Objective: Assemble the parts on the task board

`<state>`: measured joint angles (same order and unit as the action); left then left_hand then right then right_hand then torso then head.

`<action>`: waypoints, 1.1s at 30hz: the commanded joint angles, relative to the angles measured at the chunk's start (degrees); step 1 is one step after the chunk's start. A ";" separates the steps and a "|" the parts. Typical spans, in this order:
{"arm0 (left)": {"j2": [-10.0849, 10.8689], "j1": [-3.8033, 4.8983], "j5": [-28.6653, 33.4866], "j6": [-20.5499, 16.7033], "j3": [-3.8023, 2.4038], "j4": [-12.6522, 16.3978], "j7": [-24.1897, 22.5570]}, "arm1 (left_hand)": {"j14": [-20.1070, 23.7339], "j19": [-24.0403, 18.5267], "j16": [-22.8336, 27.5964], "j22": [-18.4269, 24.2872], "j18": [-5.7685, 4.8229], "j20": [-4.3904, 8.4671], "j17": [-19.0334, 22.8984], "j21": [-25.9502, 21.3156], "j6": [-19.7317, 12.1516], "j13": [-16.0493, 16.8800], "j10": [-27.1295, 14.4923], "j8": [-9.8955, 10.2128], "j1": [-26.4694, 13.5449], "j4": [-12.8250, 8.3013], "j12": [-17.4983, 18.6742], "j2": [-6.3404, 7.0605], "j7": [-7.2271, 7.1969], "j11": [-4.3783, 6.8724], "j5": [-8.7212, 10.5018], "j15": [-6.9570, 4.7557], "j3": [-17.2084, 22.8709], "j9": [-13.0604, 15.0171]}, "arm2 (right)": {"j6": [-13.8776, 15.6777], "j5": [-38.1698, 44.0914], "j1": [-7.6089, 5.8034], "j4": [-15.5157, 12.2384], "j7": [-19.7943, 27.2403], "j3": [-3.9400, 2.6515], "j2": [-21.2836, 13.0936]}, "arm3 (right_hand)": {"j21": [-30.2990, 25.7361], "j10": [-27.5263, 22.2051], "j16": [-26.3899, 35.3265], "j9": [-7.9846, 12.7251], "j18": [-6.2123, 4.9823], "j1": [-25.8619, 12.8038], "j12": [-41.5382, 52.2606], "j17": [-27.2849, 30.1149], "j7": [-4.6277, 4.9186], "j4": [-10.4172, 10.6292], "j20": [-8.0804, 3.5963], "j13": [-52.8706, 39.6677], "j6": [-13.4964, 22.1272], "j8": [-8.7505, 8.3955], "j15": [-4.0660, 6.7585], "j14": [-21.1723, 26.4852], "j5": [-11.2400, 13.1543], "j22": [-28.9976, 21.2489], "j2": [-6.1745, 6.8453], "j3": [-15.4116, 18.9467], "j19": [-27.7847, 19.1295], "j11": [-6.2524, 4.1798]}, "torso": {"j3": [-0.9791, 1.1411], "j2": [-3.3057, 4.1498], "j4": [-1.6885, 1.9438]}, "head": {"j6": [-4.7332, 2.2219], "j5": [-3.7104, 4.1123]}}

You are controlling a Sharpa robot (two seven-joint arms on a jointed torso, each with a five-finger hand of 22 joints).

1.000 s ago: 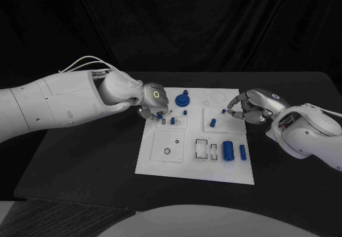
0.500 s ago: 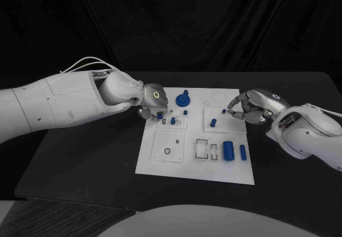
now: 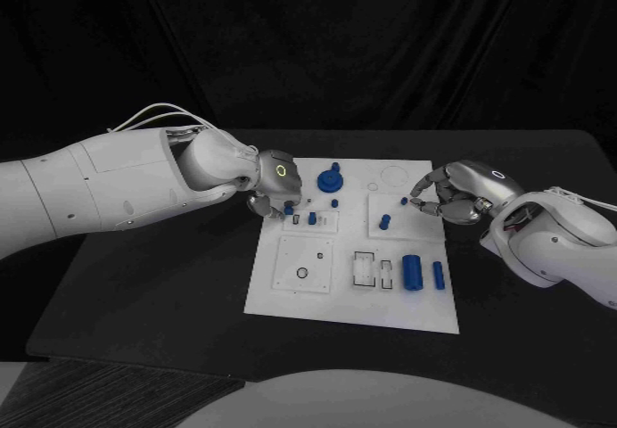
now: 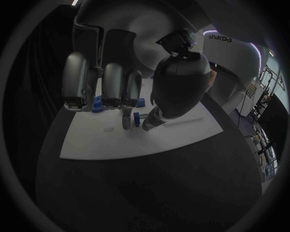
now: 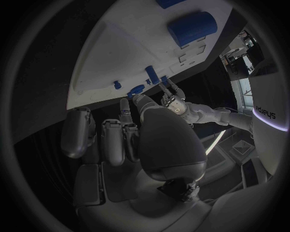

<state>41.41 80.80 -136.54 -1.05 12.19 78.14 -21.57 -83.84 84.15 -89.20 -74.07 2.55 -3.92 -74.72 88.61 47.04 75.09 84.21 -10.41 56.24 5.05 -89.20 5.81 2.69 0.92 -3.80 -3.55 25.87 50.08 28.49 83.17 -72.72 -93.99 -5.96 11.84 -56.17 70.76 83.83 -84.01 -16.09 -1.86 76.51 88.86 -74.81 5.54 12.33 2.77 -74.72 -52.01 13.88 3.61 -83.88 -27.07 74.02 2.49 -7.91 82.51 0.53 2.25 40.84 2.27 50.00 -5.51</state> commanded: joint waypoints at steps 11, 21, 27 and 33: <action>0.35 -0.11 -0.21 -0.69 -0.03 0.22 0.66 | -6.16 4.11 -0.80 -15.16 -1.97 -0.51 -15.28 -0.77 -0.08 14.79 5.60 1.41 -3.23 3.08 -0.52 -0.09 0.03 -0.21 1.02 0.70 1.44 -0.51 | -0.07 0.14 0.09 -0.06 -0.75 -0.04 -0.09 | -0.73 6.17 1.11 0.53 -2.34 -0.33 1.14 -4.43 -0.02 0.19 0.25 -15.28 -0.25 0.85 -0.40 -3.98 -0.90 10.42 0.11 -0.39 0.32 0.17 | 0.01 -0.02 -0.01 | 0.00 -0.02; 0.92 -0.10 -0.21 -2.21 -0.03 0.58 0.70 | -6.16 4.12 -0.80 -15.16 -1.98 -0.45 -15.28 -0.76 0.27 14.75 5.53 1.71 -4.96 8.07 -0.42 1.44 -0.13 -0.02 0.98 0.54 4.75 0.04 | -0.04 0.14 0.09 -0.04 -0.70 -0.04 -0.05 | -0.72 6.17 1.08 0.55 -2.34 -0.31 1.14 -4.47 -0.03 0.17 0.25 -15.28 -0.22 0.83 -0.40 -3.99 -0.91 10.42 0.09 -0.43 0.32 0.17 | -0.01 -0.02 0.01 | 0.00 -0.04; 1.26 -0.10 -0.20 -2.90 -0.04 0.78 0.52 | -6.16 4.07 -0.80 -15.14 -1.96 -0.49 -15.28 -0.81 -0.10 14.75 5.52 2.04 -4.80 9.11 -0.41 1.41 -0.40 0.07 0.79 0.51 6.41 0.15 | -0.03 0.14 0.09 0.00 -0.71 -0.04 -0.02 | -0.72 6.17 1.08 0.55 -2.34 -0.31 1.14 -4.47 -0.03 0.17 0.25 -15.28 -0.22 0.83 -0.40 -3.99 -0.91 10.42 0.09 -0.43 0.32 0.17 | 0.00 -0.03 0.04 | 0.00 0.00; 1.27 -0.10 -0.20 -3.03 -0.04 0.72 0.68 | -6.16 4.07 -0.80 -15.14 -1.95 -0.51 -15.28 -0.83 -0.31 14.73 5.49 2.24 -4.52 9.43 -0.37 1.34 -0.47 0.11 0.51 0.49 7.93 0.27 | -0.06 0.14 0.09 0.01 -0.71 -0.04 0.02 | -0.72 6.17 1.08 0.55 -2.34 -0.31 1.14 -4.47 -0.03 0.17 0.25 -15.28 -0.22 0.83 -0.40 -3.99 -0.91 10.42 0.09 -0.43 0.32 0.17 | -0.01 0.01 0.02 | 0.00 -0.07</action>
<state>42.72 80.78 -136.55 -3.19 12.19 78.79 -20.83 -83.84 84.15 -89.20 -74.07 2.55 -3.92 -74.72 88.61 47.08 75.08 84.20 -8.64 52.34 13.93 -89.19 6.86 2.65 0.93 -3.51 -3.55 32.20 50.08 28.47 83.17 -72.72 -93.96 -5.97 11.84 -56.14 70.76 83.83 -84.01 -16.07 -1.86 76.51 88.86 -74.81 5.54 12.33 2.77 -74.72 -52.01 13.88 3.61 -83.88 -27.07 74.02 2.49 -7.91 82.51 0.53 2.25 40.83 2.30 50.00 -5.56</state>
